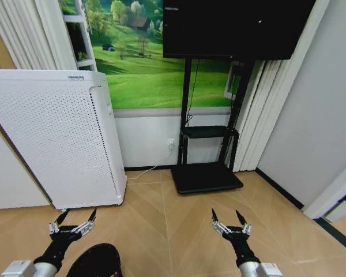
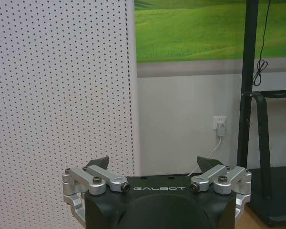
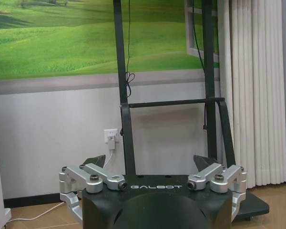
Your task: Pick up the trash bin and place the garbage on the floor into it.
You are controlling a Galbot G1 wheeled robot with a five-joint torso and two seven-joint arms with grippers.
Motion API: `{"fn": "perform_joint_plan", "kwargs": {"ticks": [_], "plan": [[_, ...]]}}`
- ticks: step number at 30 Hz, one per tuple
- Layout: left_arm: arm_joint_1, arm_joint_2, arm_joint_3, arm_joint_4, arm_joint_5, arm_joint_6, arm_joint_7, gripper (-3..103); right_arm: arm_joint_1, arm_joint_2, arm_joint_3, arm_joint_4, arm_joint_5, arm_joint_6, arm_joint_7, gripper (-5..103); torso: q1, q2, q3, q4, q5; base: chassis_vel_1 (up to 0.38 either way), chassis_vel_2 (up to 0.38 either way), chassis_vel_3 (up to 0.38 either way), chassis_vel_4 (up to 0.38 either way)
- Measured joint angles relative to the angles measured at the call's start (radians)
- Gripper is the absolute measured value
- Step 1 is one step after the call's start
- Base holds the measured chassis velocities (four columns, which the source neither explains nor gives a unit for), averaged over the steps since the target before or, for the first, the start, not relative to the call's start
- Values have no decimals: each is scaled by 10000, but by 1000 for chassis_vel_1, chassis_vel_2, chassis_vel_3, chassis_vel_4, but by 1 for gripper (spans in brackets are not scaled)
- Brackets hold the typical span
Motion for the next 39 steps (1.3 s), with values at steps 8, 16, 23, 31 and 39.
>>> {"fn": "perform_joint_plan", "kwargs": {"ticks": [8,16,23,31,39], "plan": [[0,0,0,0,0,0,0,100,0,0,0,0,0,0,0,100,67,349,280,-1,-1,0,0,0,0],[0,0,0,0,0,-1,0,100,0,0,0,0,0,0,0,100,105,467,365,1,-1,0,0,0,0],[0,0,0,0,0,-1,0,100,0,0,0,0,0,0,0,100,145,646,503,1,-1,0,0,0,0],[0,0,0,0,1,0,0,100,0,0,0,0,0,0,0,100,291,1168,877,0,-1,0,0,0,0],[1,0,0,0,0,-1,0,100,0,0,0,0,0,0,0,100,401,1485,1083,2,-1,0,0,0,0]]}}
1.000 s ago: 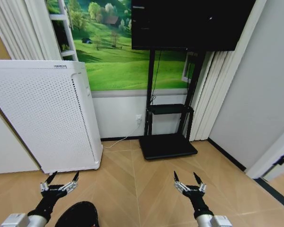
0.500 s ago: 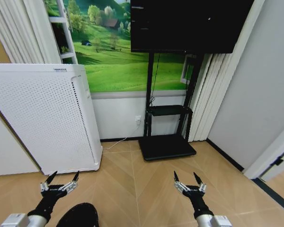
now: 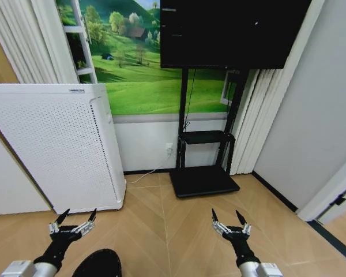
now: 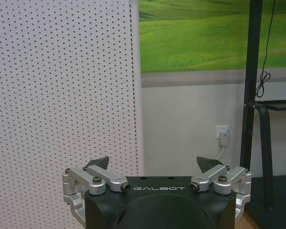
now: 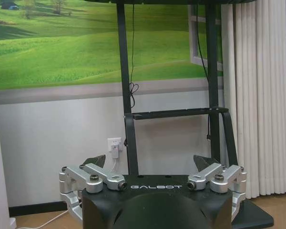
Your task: Pick up the trash bin and place the garbage on the floor into it.
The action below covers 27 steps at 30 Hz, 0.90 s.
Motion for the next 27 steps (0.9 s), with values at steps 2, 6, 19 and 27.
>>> {"fn": "perform_joint_plan", "kwargs": {"ticks": [2,6,19,27], "plan": [[0,0,0,0,0,0,0,100,0,0,0,0,0,0,0,100,20,64,45,-1,0,0,0,0,0],[-1,0,0,0,0,0,1,100,0,0,0,0,0,0,0,100,64,228,161,-1,0,0,0,0,0],[-1,0,0,0,0,0,0,100,0,0,0,0,0,0,0,100,223,620,394,-2,0,0,0,0,0],[0,0,0,0,0,0,0,100,0,0,0,0,0,0,0,100,317,934,614,-2,0,0,0,0,0]]}}
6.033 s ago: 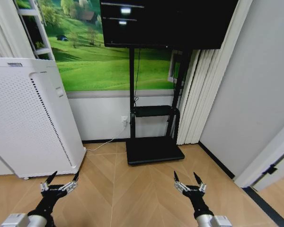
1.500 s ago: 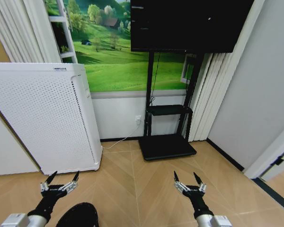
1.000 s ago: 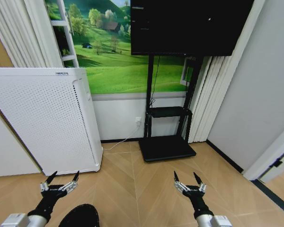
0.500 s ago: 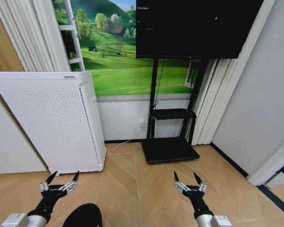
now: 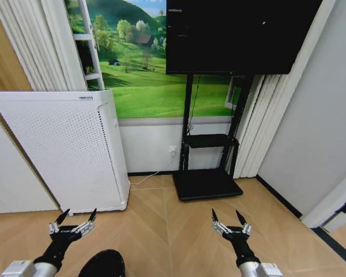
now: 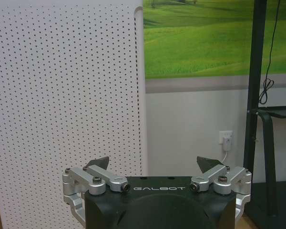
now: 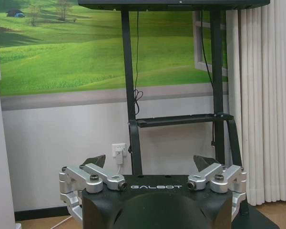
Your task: Pick up the trash bin and place the garbage on the floor into it.
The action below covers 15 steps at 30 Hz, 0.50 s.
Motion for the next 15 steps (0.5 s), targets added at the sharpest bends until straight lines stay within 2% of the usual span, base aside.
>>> {"fn": "perform_joint_plan", "kwargs": {"ticks": [15], "plan": [[0,0,0,0,0,0,0,100,0,0,0,0,0,0,0,100,218,625,408,0,0,0,0,0,0]]}}
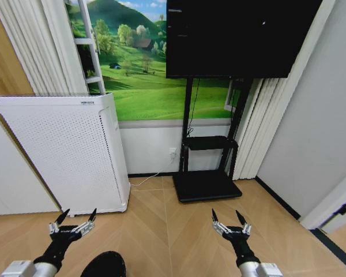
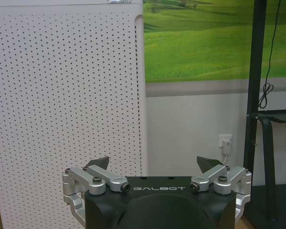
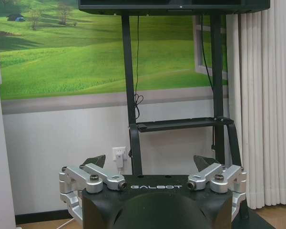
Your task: Pick up the trash bin and place the garbage on the floor into it.
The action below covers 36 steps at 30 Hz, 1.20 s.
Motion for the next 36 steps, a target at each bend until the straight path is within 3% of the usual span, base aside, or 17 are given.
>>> {"fn": "perform_joint_plan", "kwargs": {"ticks": [36], "plan": [[0,0,0,0,0,0,0,100,0,0,0,0,0,0,0,100,610,1570,959,0,0,0,0,0,0]]}}
